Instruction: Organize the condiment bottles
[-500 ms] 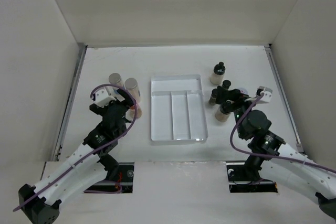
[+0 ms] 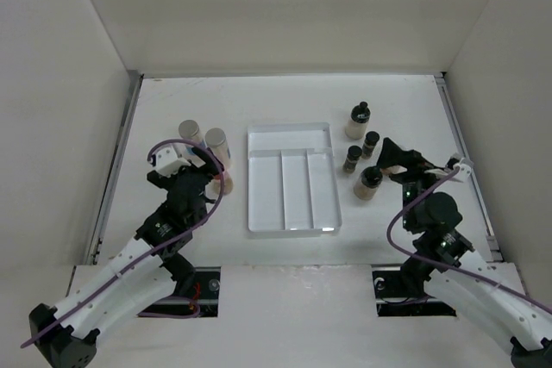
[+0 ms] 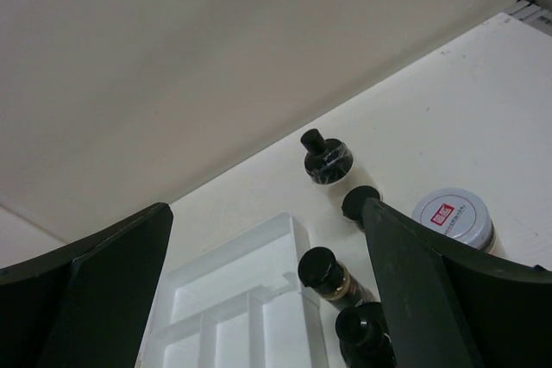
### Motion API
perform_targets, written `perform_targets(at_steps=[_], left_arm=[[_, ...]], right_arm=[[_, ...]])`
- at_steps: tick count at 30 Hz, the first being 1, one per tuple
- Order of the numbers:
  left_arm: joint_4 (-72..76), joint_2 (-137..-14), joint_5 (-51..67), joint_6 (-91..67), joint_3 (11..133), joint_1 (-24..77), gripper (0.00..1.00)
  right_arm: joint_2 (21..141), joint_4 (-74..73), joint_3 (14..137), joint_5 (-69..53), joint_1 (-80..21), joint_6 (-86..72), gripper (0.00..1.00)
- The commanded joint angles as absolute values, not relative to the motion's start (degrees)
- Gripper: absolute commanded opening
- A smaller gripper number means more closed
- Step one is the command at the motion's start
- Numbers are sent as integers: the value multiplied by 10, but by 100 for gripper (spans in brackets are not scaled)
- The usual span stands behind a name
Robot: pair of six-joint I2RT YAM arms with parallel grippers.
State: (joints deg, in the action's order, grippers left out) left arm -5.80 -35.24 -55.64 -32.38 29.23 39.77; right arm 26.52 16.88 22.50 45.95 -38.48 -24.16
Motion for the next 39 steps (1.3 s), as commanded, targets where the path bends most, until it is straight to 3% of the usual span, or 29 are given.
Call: perform_targets(at_steps=[1, 17, 19, 23, 25, 29, 33, 35, 39], left_arm=[[-39, -338, -555, -322, 312, 393, 100], [-21, -373, -553, -312, 329, 379, 100], [-11, -384, -549, -299, 343, 365, 100], [-7, -456, -543, -261, 409, 301, 100], [-4, -489, -523, -264, 432, 270, 100], [7, -561, -455, -274, 474, 230, 100], [-6, -627, -379, -291, 503, 184, 59], [-30, -655, -370, -301, 518, 174, 61], [-42, -698, -379, -302, 542, 162, 85]], right_arm=[[246, 209, 222, 452, -377, -241, 97], [308, 219, 232, 434, -380, -246, 98], [317, 217, 237, 421, -380, -246, 86], [340, 211, 250, 396, -384, -246, 40], [357, 196, 262, 389, -385, -246, 30], [381, 184, 273, 379, -392, -248, 35], [385, 189, 272, 374, -396, -248, 43], [385, 189, 272, 374, -396, -247, 45], [387, 189, 273, 369, -396, -247, 46]])
